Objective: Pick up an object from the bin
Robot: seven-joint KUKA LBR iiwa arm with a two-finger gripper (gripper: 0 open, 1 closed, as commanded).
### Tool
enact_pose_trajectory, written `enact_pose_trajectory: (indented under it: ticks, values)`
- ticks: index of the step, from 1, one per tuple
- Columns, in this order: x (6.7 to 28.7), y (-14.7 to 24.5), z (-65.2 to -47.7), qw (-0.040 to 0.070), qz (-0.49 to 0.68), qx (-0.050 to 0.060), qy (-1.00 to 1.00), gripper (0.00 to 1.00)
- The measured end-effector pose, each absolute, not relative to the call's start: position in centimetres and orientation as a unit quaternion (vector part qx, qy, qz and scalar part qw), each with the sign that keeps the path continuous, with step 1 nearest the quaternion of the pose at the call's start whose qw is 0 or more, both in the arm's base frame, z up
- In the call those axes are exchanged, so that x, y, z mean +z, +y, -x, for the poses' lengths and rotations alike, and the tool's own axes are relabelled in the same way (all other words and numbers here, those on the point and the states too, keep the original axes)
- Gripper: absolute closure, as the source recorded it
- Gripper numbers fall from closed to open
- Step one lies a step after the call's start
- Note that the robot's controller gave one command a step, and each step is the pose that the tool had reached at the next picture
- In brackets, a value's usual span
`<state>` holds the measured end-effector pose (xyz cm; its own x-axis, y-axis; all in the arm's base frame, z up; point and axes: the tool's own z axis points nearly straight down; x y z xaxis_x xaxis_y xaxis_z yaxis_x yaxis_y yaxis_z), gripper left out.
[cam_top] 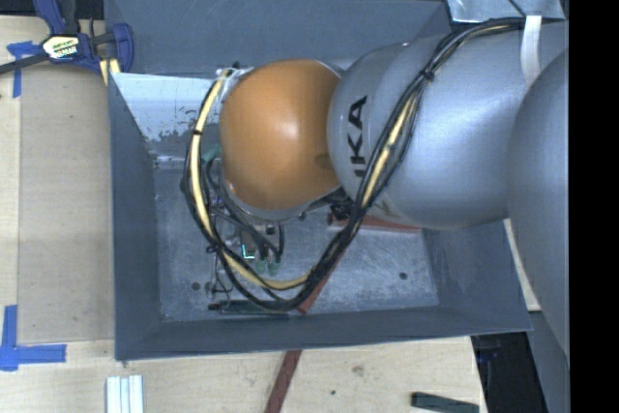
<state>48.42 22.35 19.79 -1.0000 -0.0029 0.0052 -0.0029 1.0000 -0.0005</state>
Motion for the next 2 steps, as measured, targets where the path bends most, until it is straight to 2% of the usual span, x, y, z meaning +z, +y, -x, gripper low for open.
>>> enact_pose_trajectory:
  ticks: [1,2]
  values:
    - [20.2,22.3,-48.6,-0.001,0.0,-0.001,-1.0,0.0]
    - [15.3,20.5,-49.0,-0.004,0.0,-0.002,-1.0,0.0]
